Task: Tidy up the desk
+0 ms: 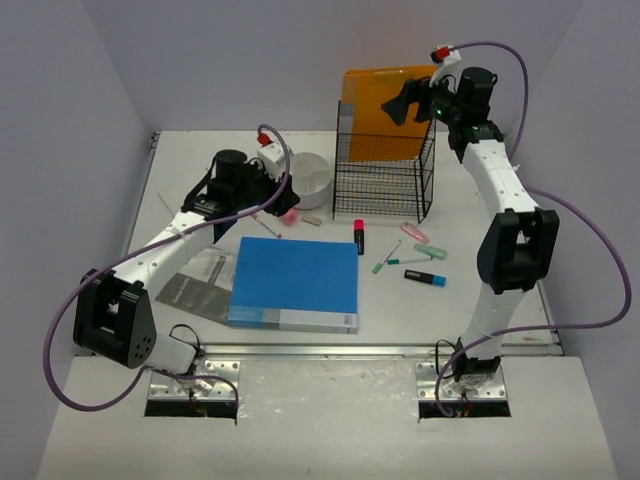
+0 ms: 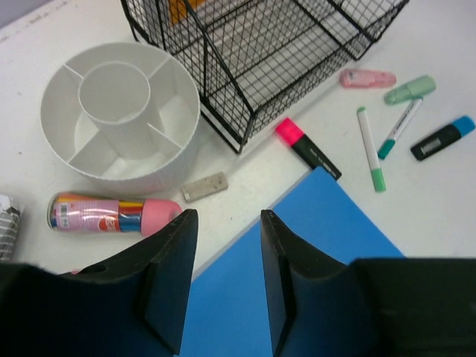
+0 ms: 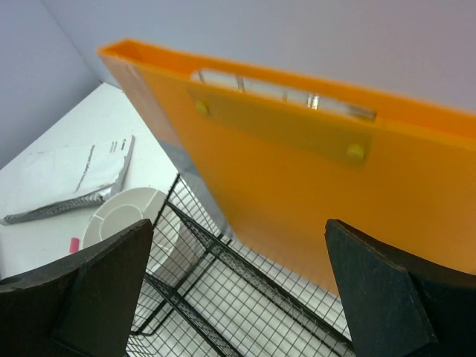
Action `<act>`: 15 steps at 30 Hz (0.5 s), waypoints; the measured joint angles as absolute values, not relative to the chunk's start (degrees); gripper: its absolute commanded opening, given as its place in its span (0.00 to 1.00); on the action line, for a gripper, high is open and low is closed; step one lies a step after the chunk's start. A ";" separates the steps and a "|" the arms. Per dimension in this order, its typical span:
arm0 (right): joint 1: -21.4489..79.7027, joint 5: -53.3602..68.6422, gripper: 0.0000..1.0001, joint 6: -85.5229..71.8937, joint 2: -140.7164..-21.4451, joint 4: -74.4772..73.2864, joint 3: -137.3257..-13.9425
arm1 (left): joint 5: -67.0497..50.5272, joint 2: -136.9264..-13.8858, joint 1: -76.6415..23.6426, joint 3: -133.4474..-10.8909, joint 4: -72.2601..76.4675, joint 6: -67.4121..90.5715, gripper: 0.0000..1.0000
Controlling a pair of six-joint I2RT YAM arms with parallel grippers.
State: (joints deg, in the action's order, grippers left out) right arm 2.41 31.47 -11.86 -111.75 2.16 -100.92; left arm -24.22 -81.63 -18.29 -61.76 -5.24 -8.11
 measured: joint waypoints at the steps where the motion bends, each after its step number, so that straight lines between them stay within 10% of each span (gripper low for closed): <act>1: 2.42 31.58 0.99 -11.66 -111.14 2.35 -101.25 | -24.63 -81.23 -18.18 -61.01 -5.66 -8.96 0.52; 15: 3.10 30.67 0.99 -9.91 -121.43 1.17 -122.67 | -25.76 -76.56 -18.00 -55.72 -10.24 -16.91 0.54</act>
State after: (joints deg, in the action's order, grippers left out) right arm 3.10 30.67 -9.91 -121.43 1.17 -122.67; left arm -25.76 -76.56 -18.00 -55.72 -10.24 -16.91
